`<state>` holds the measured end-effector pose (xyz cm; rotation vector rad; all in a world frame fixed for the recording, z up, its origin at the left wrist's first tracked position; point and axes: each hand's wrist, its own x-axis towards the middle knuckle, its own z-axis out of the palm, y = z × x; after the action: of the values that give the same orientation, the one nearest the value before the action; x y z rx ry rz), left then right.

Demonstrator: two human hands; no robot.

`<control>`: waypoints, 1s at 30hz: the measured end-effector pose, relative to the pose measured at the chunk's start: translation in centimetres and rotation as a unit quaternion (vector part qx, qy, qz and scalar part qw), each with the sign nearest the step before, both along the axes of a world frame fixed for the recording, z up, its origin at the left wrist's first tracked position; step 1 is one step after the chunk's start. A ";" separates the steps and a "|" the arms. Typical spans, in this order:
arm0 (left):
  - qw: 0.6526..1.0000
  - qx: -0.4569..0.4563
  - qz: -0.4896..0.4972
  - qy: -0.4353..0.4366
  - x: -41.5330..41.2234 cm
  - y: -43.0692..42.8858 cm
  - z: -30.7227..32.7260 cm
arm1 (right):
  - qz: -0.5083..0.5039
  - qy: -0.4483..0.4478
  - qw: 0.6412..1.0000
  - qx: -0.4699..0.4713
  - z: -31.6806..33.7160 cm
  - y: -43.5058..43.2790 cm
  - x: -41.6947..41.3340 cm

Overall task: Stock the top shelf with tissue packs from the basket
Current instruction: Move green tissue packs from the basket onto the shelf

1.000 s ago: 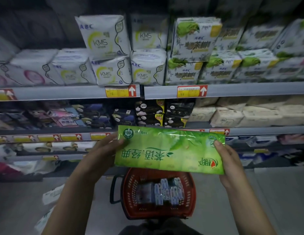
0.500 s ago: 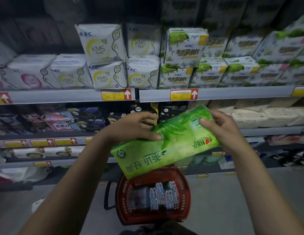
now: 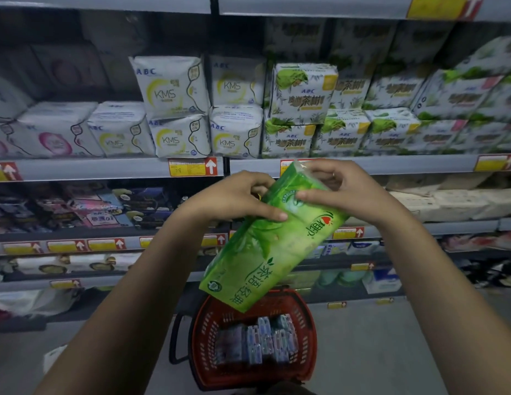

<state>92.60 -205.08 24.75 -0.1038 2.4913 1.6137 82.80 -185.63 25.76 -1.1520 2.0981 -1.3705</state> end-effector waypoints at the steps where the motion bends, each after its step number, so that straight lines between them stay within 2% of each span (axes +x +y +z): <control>1: 1.000 0.002 0.006 0.008 0.1 -0.2 0.1 | -0.006 0.010 1.000 -0.001 0.2 -0.1 -0.1; 6: 0.991 0.098 0.080 0.039 1.1 -1.3 0.0 | -0.087 -0.033 0.990 -0.110 0.9 1.0 -0.6; 10: 0.969 0.178 0.155 0.072 2.7 -2.3 -1.1 | -0.156 -0.056 0.978 -0.126 -0.8 2.5 0.0; 15: 0.904 0.323 0.255 0.119 4.8 -2.4 -3.5 | -0.190 -0.123 0.969 -0.101 -5.3 3.5 1.8; 19: 0.853 0.391 0.317 0.136 5.6 -2.6 -4.9 | -0.194 -0.194 0.956 -0.101 -8.0 2.9 3.1; 25: 0.773 0.489 0.378 0.141 6.1 -2.6 -6.3 | -0.205 -0.241 0.943 -0.104 -9.7 1.9 4.6; 28: 0.746 0.536 0.374 0.133 6.1 -2.5 -6.9 | -0.188 -0.293 0.933 -0.095 -10.5 1.6 5.5; 30: 0.742 0.526 0.394 0.135 6.0 -2.1 -7.0 | -0.164 -0.321 0.927 -0.099 -11.0 1.1 6.2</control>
<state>98.58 -207.22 17.71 -0.8873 1.2501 3.2960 88.96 -184.51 14.80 -0.3194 1.7295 -1.8321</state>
